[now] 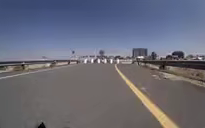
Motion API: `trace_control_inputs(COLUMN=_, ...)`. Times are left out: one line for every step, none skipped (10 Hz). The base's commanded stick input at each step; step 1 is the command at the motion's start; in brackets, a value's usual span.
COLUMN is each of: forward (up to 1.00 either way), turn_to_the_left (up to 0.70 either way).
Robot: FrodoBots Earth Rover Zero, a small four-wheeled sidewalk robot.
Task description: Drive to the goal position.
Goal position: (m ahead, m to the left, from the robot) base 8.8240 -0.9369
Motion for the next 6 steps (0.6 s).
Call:
trace_control_inputs(forward=1.00, turn_to_the_left=0.00)
trace_control_inputs(forward=1.00, turn_to_the_left=0.00)
trace_control_inputs(forward=1.00, turn_to_the_left=0.00)
trace_control_inputs(forward=1.00, turn_to_the_left=0.00)
trace_control_inputs(forward=1.00, turn_to_the_left=0.00)
trace_control_inputs(forward=1.00, turn_to_the_left=0.00)
